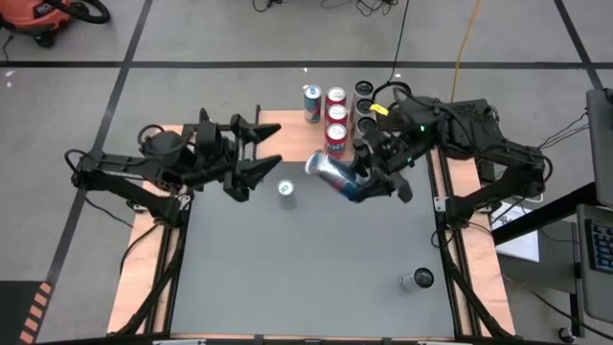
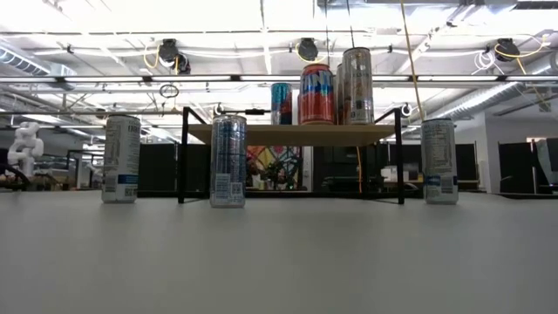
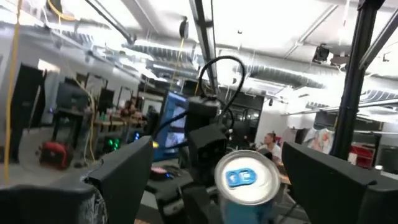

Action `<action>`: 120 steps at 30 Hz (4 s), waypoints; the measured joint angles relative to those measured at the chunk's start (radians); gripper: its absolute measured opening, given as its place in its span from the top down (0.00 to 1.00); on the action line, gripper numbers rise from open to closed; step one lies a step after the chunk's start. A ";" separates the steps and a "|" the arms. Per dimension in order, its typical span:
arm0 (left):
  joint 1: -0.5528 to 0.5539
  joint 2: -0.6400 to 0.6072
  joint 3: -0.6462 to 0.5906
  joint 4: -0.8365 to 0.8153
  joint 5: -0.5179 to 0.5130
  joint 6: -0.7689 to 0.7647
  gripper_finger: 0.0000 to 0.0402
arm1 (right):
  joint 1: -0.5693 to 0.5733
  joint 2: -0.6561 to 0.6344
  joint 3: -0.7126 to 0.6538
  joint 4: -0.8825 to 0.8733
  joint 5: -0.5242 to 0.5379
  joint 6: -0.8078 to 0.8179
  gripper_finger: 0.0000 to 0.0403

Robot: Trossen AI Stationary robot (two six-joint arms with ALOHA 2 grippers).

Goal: Place canned beverage on shelf
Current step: Put the bottom blue can on the shelf aligned with the other blue can

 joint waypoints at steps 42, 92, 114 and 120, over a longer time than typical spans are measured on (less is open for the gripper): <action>0.134 0.039 0.026 -0.210 0.333 -0.065 0.11 | -0.172 0.177 0.000 0.248 -0.350 0.114 0.51; 0.132 0.050 0.025 -0.220 0.255 -0.161 0.42 | -0.214 0.056 0.001 0.254 0.020 0.077 0.25; 0.467 0.059 0.170 -0.491 0.291 -0.081 0.42 | -0.244 -0.231 0.001 -0.119 0.329 -0.130 0.25; 0.565 0.109 0.180 -0.558 0.342 -0.050 0.42 | -0.244 -0.220 0.001 -0.163 0.329 -0.122 0.27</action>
